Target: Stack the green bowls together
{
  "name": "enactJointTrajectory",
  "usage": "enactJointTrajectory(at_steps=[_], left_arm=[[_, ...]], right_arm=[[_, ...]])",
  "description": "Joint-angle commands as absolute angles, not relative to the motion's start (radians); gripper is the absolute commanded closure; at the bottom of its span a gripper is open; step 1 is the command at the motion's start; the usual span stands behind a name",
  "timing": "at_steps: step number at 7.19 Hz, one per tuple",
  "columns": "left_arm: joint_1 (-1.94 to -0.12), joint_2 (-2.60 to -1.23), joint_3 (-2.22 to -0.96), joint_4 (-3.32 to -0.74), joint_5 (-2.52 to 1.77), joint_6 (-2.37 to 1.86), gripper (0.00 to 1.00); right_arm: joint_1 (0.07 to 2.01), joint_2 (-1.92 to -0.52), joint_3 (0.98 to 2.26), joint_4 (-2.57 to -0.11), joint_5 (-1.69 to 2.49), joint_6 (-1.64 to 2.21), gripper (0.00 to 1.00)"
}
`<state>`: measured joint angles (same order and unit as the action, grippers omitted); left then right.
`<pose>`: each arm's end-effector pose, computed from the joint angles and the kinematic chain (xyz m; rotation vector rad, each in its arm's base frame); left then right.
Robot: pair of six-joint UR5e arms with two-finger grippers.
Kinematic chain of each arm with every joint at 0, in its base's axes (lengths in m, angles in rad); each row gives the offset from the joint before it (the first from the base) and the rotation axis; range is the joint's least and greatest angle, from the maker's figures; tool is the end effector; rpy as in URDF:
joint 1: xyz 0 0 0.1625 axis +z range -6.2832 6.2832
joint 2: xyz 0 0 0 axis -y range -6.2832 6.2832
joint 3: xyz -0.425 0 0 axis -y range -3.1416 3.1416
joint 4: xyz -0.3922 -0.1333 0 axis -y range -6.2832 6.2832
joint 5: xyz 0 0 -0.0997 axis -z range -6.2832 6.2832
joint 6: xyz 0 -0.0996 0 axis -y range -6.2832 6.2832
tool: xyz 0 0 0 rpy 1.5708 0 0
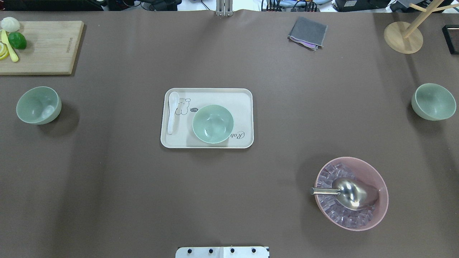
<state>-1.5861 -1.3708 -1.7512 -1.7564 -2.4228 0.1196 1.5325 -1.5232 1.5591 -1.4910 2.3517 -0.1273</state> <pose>-0.0647 -0.4159 0.6349 0.2130 0.8384 0.1684 0.0433 -0.5214 0.6317 0.1446 -0.7757 -0.2021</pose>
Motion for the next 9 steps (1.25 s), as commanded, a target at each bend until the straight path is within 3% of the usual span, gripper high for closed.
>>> enactJointTrajectory(at_steps=[1,9], left_arm=[[-1.586,-1.365,-1.75,-1.756,-2.421,0.118,0.02],[-1.583,-1.374,-1.732,-1.77,-2.425,0.12,0.02]], right_arm=[[1.532,-1.525,1.56,-1.491,2.352,-0.127,0.0],[1.526,-1.513,1.555,-1.493,2.352,-0.124,0.0]])
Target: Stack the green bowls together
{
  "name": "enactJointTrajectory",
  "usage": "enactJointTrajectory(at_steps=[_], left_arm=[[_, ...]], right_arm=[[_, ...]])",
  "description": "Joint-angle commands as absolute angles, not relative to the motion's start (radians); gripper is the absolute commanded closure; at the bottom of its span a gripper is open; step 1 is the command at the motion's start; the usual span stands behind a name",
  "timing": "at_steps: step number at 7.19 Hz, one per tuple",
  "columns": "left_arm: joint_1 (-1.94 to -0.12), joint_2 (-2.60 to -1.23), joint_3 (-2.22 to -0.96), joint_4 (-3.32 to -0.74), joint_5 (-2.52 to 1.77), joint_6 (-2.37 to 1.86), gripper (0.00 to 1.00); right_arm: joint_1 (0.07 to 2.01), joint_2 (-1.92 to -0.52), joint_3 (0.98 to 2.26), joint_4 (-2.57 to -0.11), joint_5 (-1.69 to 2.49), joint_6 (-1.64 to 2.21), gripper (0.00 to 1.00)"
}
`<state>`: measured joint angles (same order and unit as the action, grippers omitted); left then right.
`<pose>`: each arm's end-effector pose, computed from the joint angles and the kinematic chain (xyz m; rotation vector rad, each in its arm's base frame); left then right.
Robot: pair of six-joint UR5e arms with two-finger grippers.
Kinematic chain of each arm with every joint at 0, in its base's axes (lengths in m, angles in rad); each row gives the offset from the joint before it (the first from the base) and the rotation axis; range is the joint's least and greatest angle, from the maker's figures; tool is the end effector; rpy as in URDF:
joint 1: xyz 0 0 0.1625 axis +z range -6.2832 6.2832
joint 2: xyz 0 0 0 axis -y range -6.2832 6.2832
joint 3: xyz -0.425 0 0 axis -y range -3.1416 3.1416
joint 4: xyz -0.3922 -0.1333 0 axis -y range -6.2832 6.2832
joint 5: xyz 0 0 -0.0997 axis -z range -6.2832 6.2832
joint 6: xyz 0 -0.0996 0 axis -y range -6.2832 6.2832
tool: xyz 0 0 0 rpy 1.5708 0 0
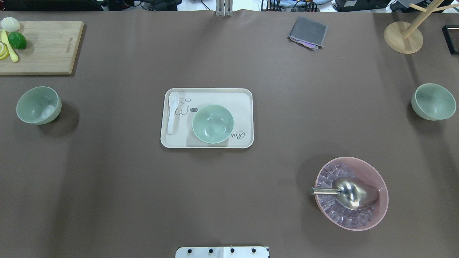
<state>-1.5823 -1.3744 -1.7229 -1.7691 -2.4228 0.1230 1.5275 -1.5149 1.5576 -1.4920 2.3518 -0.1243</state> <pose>-0.0631 -0.4168 0.6462 0.2016 0.8396 0.1701 0.0405 -0.5254 0.6282 0.1470 -0.7761 -0.2062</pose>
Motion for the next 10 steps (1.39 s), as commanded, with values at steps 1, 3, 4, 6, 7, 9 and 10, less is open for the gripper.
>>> enactJointTrajectory(at_steps=[1,3,4,6,7,9,10], left_arm=[[-1.583,-1.374,-1.733,-1.804,-2.419,0.121,0.02],[-1.583,-1.377,-1.733,-1.827,-2.415,-0.02,0.03],[-1.583,-1.378,-1.736,-1.828,-2.416,-0.031,0.03],[-1.583,-1.385,-1.741,-1.83,-2.416,-0.026,0.03],[-1.582,-1.385,-1.738,-1.836,-2.424,-0.025,0.03],[-1.58,-1.385,-1.732,-1.897,-2.425,-0.026,0.04],[-1.58,-1.376,-1.729,-1.896,-2.427,-0.026,0.03]], right_arm=[[1.528,-1.513,1.557,-1.493,2.353,-0.123,0.0],[1.526,-1.513,1.555,-1.493,2.353,-0.117,0.0],[1.525,-1.513,1.557,-1.493,2.353,-0.117,0.0],[1.522,-1.514,1.557,-1.493,2.356,-0.121,0.0],[1.51,-1.519,1.557,-1.49,2.355,-0.13,0.0],[1.482,-1.52,1.554,-1.493,2.355,-0.12,0.0],[1.48,-1.52,1.548,-1.493,2.356,-0.12,0.0]])
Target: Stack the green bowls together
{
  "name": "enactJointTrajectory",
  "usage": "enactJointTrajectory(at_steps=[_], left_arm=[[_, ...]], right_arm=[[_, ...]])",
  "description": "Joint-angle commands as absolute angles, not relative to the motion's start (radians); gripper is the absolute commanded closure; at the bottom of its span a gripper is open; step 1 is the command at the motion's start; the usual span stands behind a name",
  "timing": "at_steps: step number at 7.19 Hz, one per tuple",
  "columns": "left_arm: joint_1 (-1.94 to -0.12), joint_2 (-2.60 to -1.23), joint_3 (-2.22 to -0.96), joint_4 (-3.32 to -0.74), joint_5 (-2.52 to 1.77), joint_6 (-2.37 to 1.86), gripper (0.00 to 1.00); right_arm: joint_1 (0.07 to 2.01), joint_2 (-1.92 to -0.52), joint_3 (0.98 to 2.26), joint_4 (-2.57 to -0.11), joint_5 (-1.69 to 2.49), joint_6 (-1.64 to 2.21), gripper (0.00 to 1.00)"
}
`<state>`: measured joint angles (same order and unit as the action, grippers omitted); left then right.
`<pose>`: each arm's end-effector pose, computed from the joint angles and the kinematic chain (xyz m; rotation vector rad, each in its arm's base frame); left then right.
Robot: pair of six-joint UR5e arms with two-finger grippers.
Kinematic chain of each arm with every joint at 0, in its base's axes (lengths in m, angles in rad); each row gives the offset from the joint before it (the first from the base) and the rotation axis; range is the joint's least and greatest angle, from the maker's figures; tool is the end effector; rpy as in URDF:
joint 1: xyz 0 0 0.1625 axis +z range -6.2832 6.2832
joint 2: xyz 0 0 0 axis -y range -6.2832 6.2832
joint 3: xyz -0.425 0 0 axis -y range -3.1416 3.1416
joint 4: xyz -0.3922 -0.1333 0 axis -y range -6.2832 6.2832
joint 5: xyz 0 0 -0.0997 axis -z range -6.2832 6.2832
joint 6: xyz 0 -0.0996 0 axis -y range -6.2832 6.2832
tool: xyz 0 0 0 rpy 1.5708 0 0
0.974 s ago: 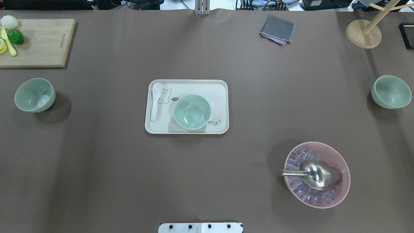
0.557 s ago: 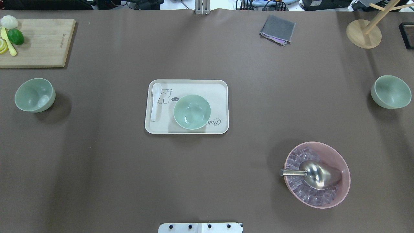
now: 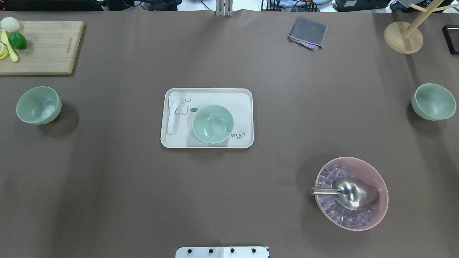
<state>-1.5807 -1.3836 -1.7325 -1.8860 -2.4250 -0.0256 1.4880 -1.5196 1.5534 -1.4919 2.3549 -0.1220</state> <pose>-0.0624 -0.4266 0.6243 0.2651 0.8499 0.0906 0.0197 -0.5241 0.6325 0.1225 -0.7829 -0.2382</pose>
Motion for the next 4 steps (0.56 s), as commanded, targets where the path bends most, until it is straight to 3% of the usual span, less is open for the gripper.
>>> enactJointTrajectory(at_steps=[1,4], left_arm=[[-1.578,-1.379,-1.703,-1.899,-2.425,-0.025,0.03],[-1.578,-1.382,-1.698,-1.901,-2.427,-0.032,0.03]], right_arm=[[1.479,-1.514,1.533,-1.493,2.356,-0.118,0.0],[1.47,-1.488,1.503,-1.483,2.364,-0.101,0.0]])
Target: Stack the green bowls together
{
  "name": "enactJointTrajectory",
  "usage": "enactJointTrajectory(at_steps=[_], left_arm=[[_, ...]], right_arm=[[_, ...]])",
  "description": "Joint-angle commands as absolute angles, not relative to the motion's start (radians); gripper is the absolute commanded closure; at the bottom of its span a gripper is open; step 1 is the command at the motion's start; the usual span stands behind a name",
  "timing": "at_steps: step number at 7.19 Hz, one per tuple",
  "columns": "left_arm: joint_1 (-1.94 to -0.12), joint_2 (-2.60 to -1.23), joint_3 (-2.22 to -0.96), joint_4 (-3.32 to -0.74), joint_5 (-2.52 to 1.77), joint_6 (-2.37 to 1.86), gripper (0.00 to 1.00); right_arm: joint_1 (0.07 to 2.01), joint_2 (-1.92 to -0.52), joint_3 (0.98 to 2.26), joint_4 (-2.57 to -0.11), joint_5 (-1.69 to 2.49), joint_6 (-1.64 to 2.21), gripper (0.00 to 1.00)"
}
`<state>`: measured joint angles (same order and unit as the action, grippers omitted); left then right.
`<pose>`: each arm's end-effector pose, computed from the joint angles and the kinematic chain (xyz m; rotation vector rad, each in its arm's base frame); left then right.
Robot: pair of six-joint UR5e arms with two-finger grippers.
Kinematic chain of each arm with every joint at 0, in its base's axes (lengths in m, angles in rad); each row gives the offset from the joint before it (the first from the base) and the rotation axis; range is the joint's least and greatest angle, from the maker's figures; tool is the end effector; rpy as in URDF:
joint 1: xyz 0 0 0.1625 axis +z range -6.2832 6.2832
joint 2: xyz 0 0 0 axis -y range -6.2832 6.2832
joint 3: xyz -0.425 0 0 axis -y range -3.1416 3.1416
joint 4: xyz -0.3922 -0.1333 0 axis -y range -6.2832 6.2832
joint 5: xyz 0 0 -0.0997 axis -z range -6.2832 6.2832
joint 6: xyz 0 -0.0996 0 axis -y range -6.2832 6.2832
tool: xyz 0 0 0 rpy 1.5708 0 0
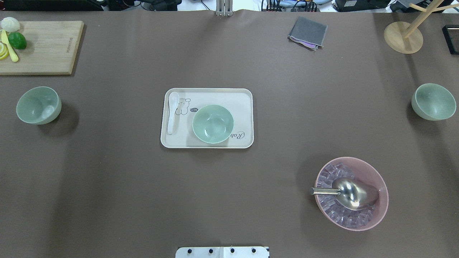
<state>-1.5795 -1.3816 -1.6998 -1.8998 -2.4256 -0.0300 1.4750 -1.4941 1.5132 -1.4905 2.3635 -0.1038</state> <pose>-0.0619 -0.4245 0.6401 0.2431 0.8519 0.0787 0.0113 -0.5344 0.6384 0.0975 -0.7934 -0.2283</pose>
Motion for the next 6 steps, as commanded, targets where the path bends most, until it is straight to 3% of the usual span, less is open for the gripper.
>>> enactJointTrajectory(at_steps=[1,3,6], left_arm=[[-1.578,-1.382,-1.697,-1.901,-2.425,-0.035,0.03],[-1.578,-1.382,-1.697,-1.899,-2.427,-0.037,0.03],[-1.578,-1.382,-1.7,-1.899,-2.427,-0.038,0.03]], right_arm=[[1.46,-1.486,1.432,-1.363,2.368,-0.1,0.0],[1.428,-1.412,1.208,-1.081,2.368,0.004,0.0],[1.353,-1.378,1.186,-1.074,2.362,0.253,0.0]])
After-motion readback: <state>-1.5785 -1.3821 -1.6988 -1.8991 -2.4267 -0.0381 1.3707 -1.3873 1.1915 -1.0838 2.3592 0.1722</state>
